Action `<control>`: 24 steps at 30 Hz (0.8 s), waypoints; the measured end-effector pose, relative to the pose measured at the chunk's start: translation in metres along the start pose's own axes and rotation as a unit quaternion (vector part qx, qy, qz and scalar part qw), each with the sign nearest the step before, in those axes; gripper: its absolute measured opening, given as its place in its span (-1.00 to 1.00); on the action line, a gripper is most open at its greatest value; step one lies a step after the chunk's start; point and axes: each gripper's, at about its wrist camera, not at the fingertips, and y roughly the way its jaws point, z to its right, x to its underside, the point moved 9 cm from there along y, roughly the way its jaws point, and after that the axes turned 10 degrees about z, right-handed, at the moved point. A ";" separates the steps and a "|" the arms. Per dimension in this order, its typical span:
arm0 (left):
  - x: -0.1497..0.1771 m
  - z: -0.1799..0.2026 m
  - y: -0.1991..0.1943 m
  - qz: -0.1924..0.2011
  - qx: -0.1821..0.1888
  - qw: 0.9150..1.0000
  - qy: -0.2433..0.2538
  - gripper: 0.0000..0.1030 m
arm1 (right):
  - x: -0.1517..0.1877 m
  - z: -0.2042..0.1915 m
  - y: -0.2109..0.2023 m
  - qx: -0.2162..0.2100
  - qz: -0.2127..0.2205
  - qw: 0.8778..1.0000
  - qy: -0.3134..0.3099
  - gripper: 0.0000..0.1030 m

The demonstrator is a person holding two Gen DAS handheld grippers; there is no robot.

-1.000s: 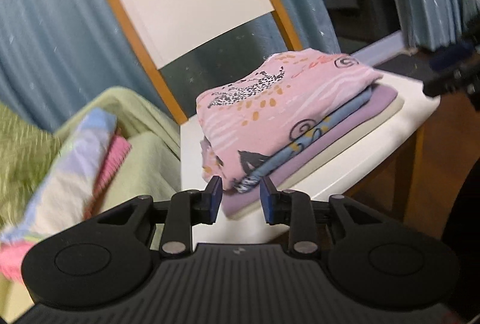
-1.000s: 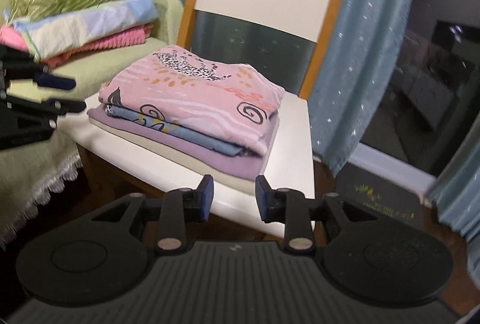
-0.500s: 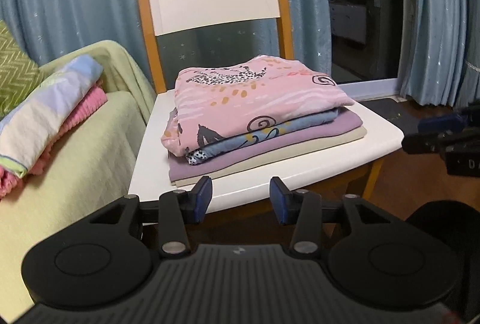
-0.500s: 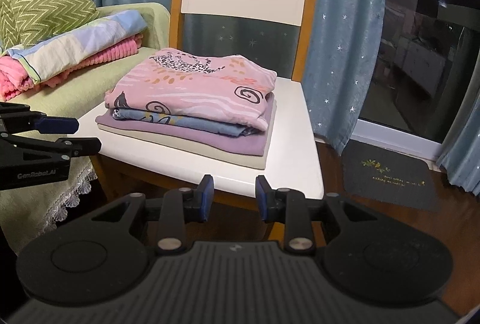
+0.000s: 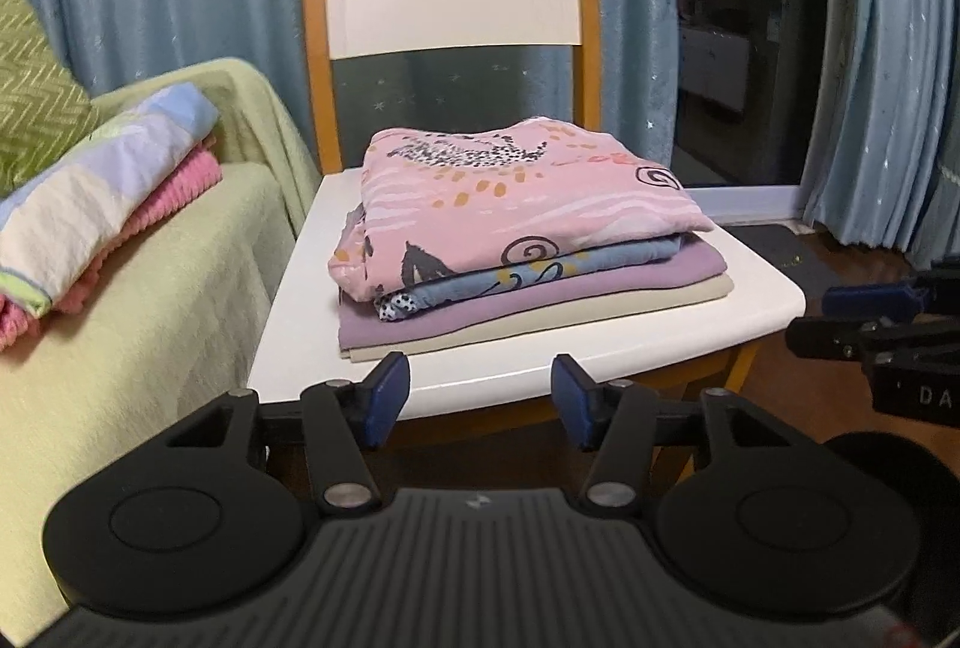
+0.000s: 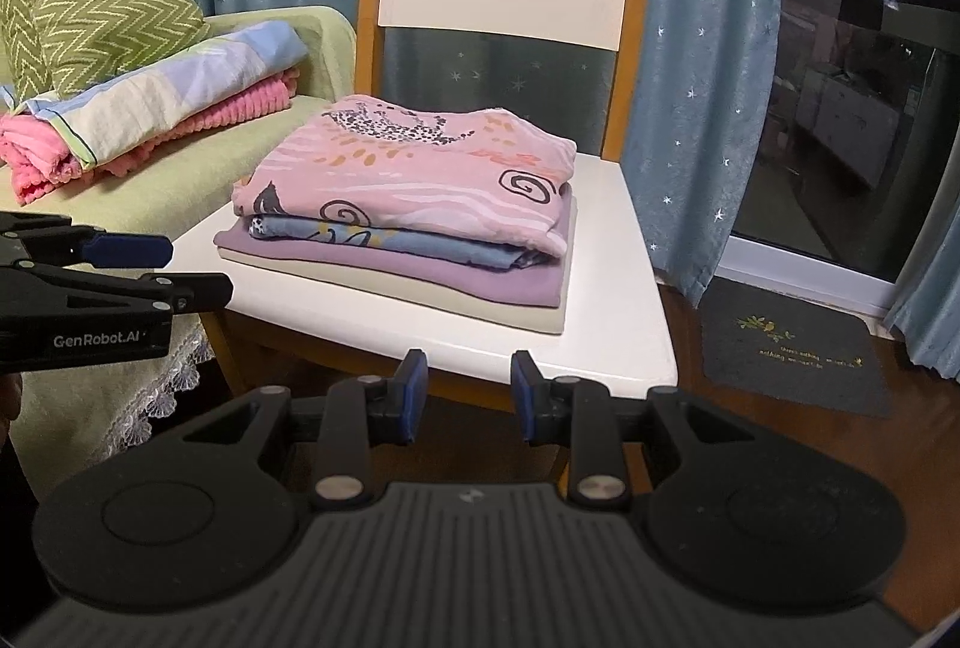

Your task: Fold clothes

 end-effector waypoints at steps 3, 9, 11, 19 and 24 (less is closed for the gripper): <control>0.000 -0.003 0.003 -0.004 -0.007 1.000 -0.008 0.10 | -0.002 -0.001 0.000 0.002 0.002 1.000 -0.002 -0.51; -0.001 -0.006 0.004 -0.007 -0.015 1.000 -0.015 0.11 | -0.006 -0.003 0.000 0.001 0.006 1.000 0.003 -0.51; -0.001 -0.006 0.004 -0.007 -0.017 1.000 -0.014 0.11 | -0.007 -0.003 0.000 0.001 0.007 1.000 0.007 -0.51; -0.001 -0.005 0.005 -0.009 -0.019 1.000 -0.013 0.12 | -0.010 0.002 0.003 0.017 0.003 0.999 0.033 -0.38; 0.000 -0.004 0.004 -0.011 -0.020 1.000 -0.013 0.12 | -0.010 0.006 0.004 0.031 0.000 0.999 0.042 -0.12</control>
